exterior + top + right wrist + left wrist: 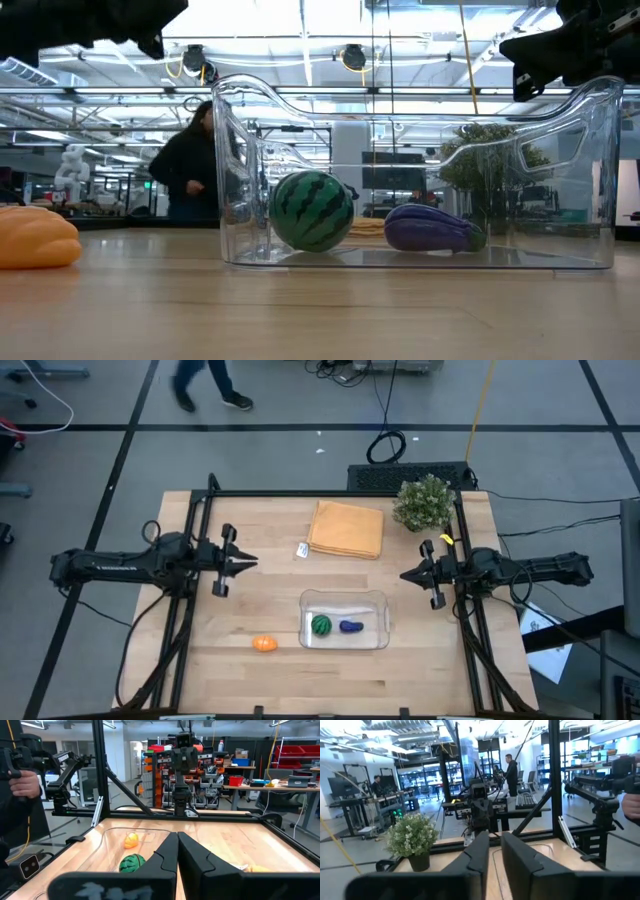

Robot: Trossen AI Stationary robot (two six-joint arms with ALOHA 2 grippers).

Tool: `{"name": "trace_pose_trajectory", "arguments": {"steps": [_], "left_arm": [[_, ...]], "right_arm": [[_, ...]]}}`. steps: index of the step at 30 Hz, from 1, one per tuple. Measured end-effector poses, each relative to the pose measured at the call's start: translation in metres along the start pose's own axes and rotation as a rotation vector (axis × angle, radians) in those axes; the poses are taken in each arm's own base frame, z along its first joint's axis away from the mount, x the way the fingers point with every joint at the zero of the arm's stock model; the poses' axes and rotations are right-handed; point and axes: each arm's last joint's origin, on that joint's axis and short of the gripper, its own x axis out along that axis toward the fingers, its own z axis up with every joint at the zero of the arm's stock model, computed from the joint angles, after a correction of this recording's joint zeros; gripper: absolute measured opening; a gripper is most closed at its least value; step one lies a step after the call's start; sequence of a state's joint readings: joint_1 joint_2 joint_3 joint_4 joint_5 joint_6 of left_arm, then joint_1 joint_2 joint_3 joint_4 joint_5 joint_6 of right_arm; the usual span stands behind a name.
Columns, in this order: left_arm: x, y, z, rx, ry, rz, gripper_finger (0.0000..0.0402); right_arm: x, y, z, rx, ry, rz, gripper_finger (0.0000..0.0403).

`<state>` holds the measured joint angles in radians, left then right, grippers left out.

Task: Pick and placing Produce into tupperware
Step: Put the croissant into the transparent bin

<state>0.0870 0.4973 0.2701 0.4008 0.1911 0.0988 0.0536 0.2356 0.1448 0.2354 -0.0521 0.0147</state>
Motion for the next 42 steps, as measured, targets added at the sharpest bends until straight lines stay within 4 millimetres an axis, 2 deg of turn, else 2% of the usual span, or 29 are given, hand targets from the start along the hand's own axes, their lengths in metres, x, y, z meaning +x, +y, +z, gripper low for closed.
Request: {"name": "trace_pose_trajectory", "arguments": {"steps": [9,15,24,32,42], "left_arm": [[0.019,-0.008,0.031,-0.033,0.08,-0.102,0.0158],[0.038,-0.016,0.039,-0.054,0.199,-0.179,0.0194],[0.057,-0.025,0.042,-0.049,0.254,-0.224,0.0202],[0.06,-0.032,0.042,-0.064,0.265,-0.241,0.0194],[0.06,-0.048,0.045,-0.102,0.253,-0.306,0.0206]], "right_arm": [[0.0,0.0,0.0,0.0,0.001,0.0,0.0],[0.0,0.0,-0.001,0.001,0.007,0.0,0.0],[0.0,0.0,-0.001,0.006,0.009,0.0,0.0],[0.0,0.0,-0.001,0.019,0.011,0.0,0.0],[0.0,0.0,-0.002,0.017,0.019,0.0,0.0]]}}
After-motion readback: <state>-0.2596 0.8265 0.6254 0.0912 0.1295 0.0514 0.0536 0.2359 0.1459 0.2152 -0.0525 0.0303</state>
